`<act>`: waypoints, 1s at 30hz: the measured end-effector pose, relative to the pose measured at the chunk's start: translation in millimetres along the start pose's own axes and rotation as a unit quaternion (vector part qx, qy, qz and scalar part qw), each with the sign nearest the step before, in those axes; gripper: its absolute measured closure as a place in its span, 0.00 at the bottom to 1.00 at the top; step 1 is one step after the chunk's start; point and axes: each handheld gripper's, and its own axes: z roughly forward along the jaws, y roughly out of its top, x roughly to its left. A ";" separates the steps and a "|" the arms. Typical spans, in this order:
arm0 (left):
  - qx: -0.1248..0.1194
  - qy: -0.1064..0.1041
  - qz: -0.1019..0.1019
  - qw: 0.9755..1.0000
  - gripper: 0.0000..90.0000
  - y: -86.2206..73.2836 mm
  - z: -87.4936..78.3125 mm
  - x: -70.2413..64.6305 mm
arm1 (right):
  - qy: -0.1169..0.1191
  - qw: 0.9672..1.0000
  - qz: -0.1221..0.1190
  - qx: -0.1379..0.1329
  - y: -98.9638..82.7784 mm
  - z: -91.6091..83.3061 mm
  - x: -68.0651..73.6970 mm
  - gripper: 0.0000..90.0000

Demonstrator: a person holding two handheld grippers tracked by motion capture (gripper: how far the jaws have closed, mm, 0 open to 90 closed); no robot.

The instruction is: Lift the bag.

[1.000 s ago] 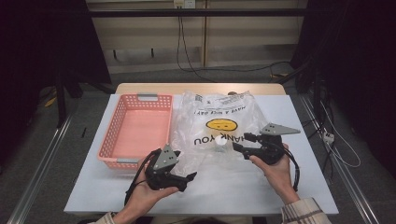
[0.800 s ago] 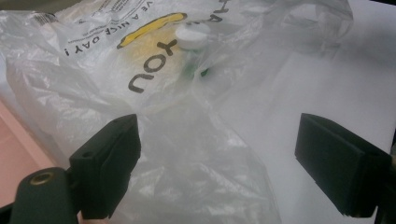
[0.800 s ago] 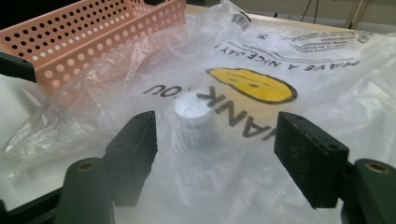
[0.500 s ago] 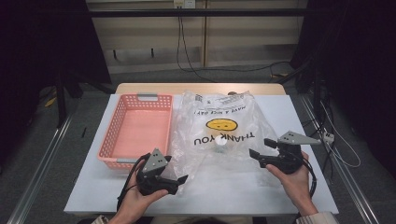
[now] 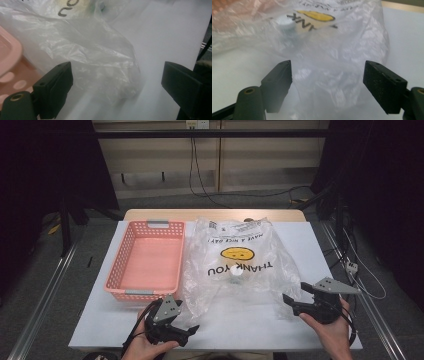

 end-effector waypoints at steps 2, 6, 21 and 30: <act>0.002 0.002 0.001 1.000 0.13 -1.0 0.0 -1.2 | 0.000 1.000 -0.002 0.011 -7.1 -3.6 -2.3 0.24; 0.008 0.006 0.008 1.000 0.14 -4.3 1.9 -0.5 | -0.008 1.000 0.004 0.013 -16.7 -11.5 -5.9 0.22; 0.045 -0.005 0.060 0.997 0.24 -6.8 22.1 -5.4 | 0.049 0.992 -0.040 0.107 -30.9 18.3 10.4 0.52; 0.066 -0.032 0.021 0.997 0.56 -8.0 29.0 11.3 | 0.048 0.988 -0.048 0.136 -32.5 30.5 9.6 0.82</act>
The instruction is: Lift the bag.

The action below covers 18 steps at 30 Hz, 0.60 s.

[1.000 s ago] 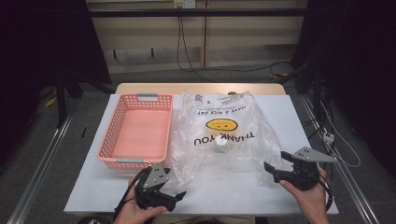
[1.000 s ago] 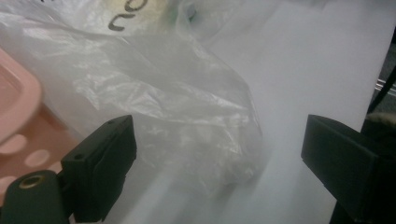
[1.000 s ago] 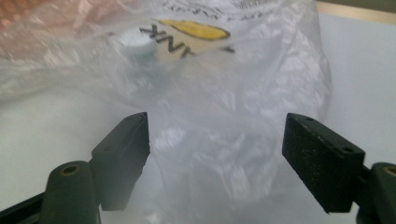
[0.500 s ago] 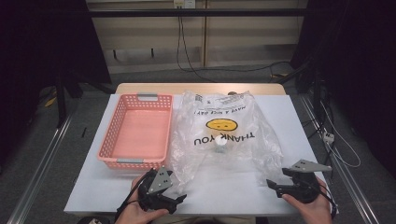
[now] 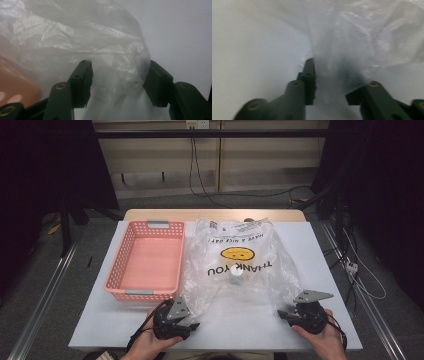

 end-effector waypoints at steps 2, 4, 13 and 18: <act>-0.001 -0.003 -0.011 1.000 0.63 -0.6 -0.5 2.6 | 0.000 1.000 0.005 -0.001 -0.3 0.0 -3.2 0.86; 0.002 -0.003 -0.012 1.000 0.77 -0.2 -1.6 3.2 | -0.005 1.000 0.003 0.001 0.6 0.6 -2.6 0.90; -0.011 0.011 -0.033 0.999 0.98 0.8 -10.8 10.0 | 0.013 0.999 0.029 -0.014 0.5 -3.8 -7.7 1.00; -0.049 0.005 -0.039 0.998 0.99 7.1 -20.6 9.9 | 0.029 0.998 0.035 -0.049 0.7 -11.9 -10.4 1.00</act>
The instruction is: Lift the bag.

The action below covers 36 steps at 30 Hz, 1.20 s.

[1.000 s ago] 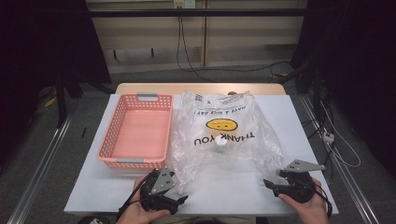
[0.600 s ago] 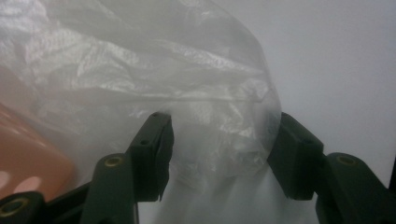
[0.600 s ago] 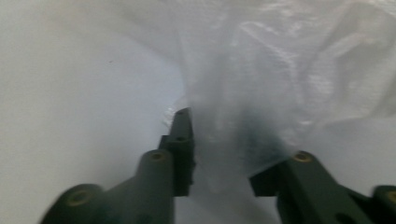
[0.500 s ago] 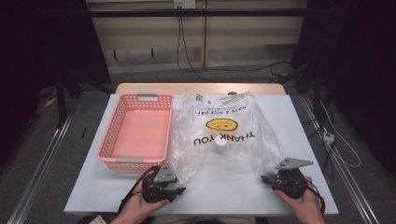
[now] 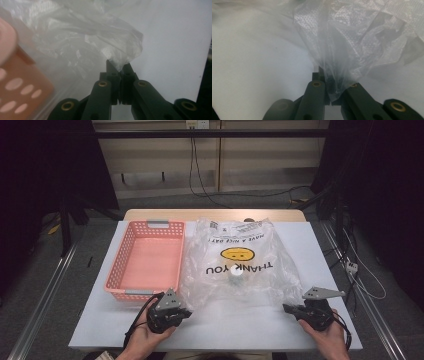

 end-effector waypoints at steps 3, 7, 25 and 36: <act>-0.014 -0.005 -0.003 1.000 0.98 2.0 -2.2 -0.4 | 0.011 1.000 0.003 -0.016 1.3 -2.7 -0.7 1.00; -0.022 -0.006 -0.004 1.000 0.98 2.0 -2.9 -2.0 | 0.018 1.000 0.001 -0.025 2.8 -4.7 0.0 1.00; -0.077 -0.002 0.005 0.997 0.98 28.4 -24.1 1.9 | 0.053 0.993 0.016 -0.101 30.0 -19.2 -6.3 1.00; -0.105 0.001 -0.006 0.994 0.98 54.2 -30.3 18.4 | 0.061 0.989 0.006 -0.135 67.1 -19.5 -8.0 1.00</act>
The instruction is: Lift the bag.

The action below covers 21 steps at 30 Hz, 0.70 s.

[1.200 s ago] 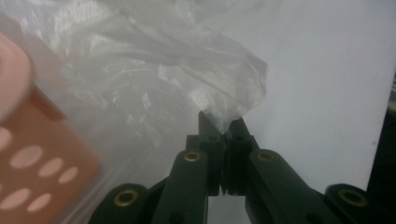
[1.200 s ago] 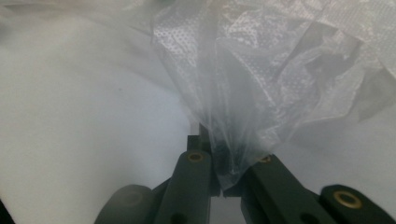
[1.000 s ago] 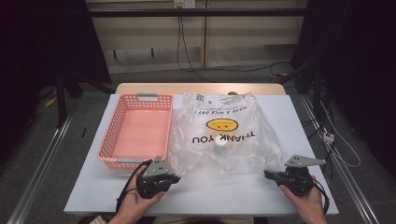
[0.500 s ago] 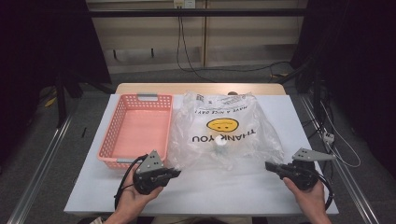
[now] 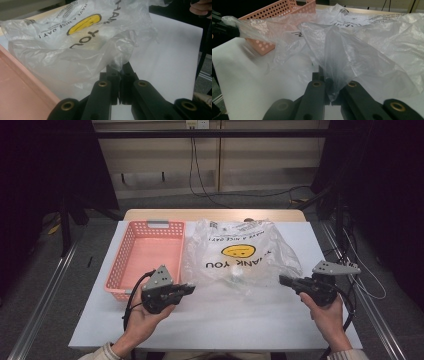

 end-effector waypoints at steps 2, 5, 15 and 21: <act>-0.007 0.004 -0.003 1.000 0.99 6.0 -0.9 2.1 | 0.000 1.000 -0.004 -0.003 4.0 2.6 -0.9 1.00; -0.020 0.010 -0.009 1.000 0.99 13.2 -2.3 5.7 | -0.003 1.000 -0.007 -0.010 11.8 4.8 -3.1 1.00; -0.055 0.025 -0.016 0.998 0.99 38.5 -7.0 17.3 | -0.014 0.999 -0.013 -0.044 39.6 1.3 -10.8 1.00; -0.083 0.034 -0.018 0.996 0.99 56.0 -17.6 24.1 | -0.016 0.998 -0.017 -0.063 57.0 -3.5 -11.4 1.00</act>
